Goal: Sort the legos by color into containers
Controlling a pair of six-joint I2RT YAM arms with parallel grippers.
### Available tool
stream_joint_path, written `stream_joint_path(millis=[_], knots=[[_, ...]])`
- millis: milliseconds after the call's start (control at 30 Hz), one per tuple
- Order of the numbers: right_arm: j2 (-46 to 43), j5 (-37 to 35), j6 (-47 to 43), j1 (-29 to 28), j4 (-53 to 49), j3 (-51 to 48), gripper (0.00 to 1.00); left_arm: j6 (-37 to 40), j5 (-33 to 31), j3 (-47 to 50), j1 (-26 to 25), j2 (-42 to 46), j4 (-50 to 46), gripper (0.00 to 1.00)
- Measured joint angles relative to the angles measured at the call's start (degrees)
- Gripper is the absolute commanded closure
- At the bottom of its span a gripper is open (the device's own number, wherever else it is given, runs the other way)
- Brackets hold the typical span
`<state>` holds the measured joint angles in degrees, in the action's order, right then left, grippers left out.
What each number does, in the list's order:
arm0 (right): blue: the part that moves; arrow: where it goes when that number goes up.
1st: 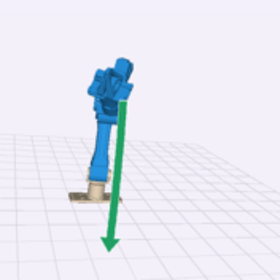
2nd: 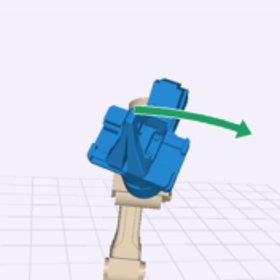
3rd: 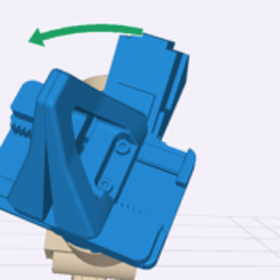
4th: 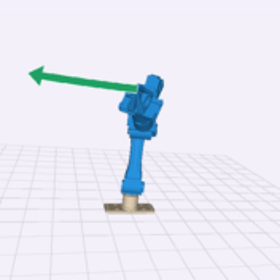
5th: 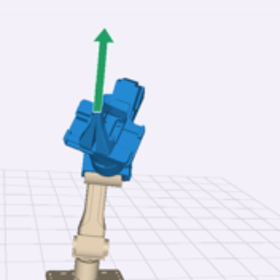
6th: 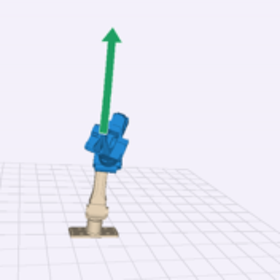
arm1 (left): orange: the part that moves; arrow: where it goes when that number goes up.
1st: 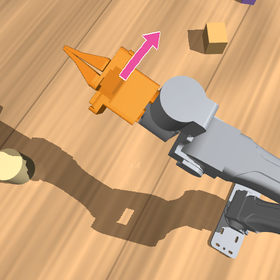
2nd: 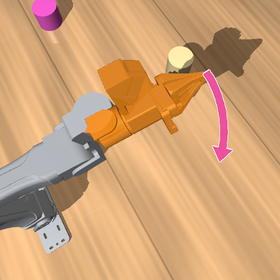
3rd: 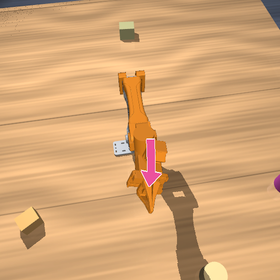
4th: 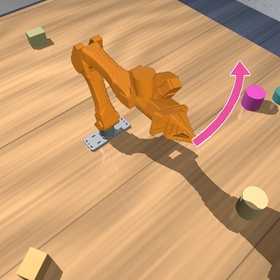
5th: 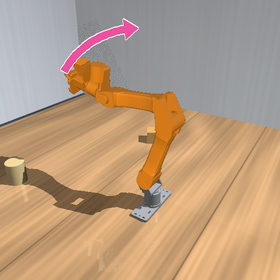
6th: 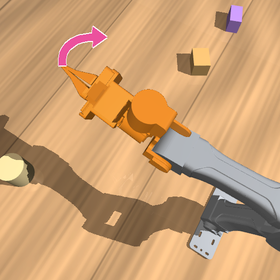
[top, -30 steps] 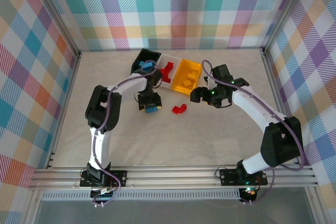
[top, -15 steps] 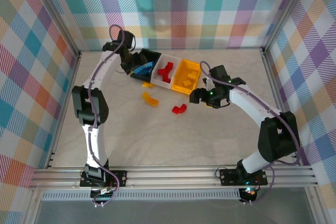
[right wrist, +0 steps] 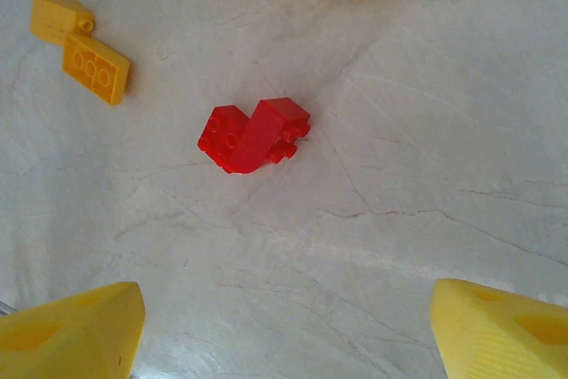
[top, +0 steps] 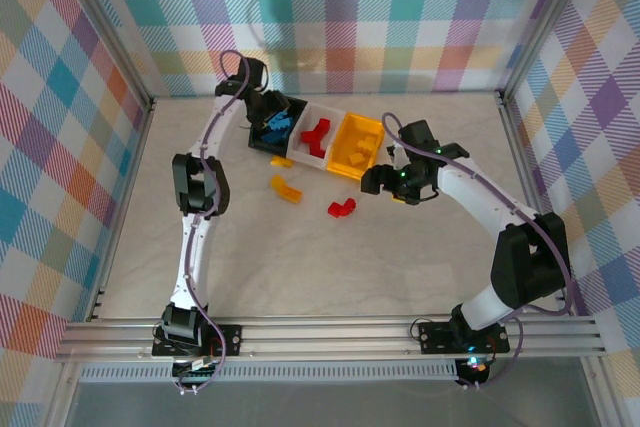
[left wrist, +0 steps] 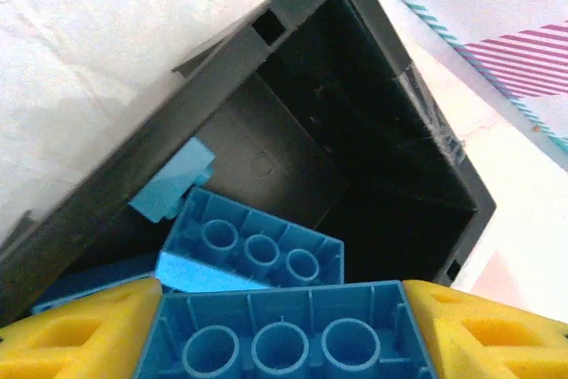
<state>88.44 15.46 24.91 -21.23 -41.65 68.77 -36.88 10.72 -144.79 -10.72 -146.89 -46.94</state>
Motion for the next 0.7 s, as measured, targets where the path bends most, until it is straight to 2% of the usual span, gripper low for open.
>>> stream_joint_path(millis=[67, 200, 367, 700], knots=[[0.0, 0.0, 0.1, 0.0, -0.1, 0.0, 0.16, -0.8, 0.4, -1.0, 0.0, -0.7, 1.5, 0.38], [0.0, -0.3, 0.2, 0.0, -0.6, 0.0, 0.15, -1.8, 0.8, -3.8, 0.0, -2.2, 3.3, 0.24], [0.0, -0.4, 0.2, 0.0, -1.0, 0.0, 0.15, -2.8, 1.3, -4.7, 0.0, -2.7, 4.1, 0.13], [0.0, 0.1, -0.3, -0.4, -1.2, 0.0, 0.15, -2.3, 2.1, -4.9, 0.0, -2.6, 3.3, 0.10]])
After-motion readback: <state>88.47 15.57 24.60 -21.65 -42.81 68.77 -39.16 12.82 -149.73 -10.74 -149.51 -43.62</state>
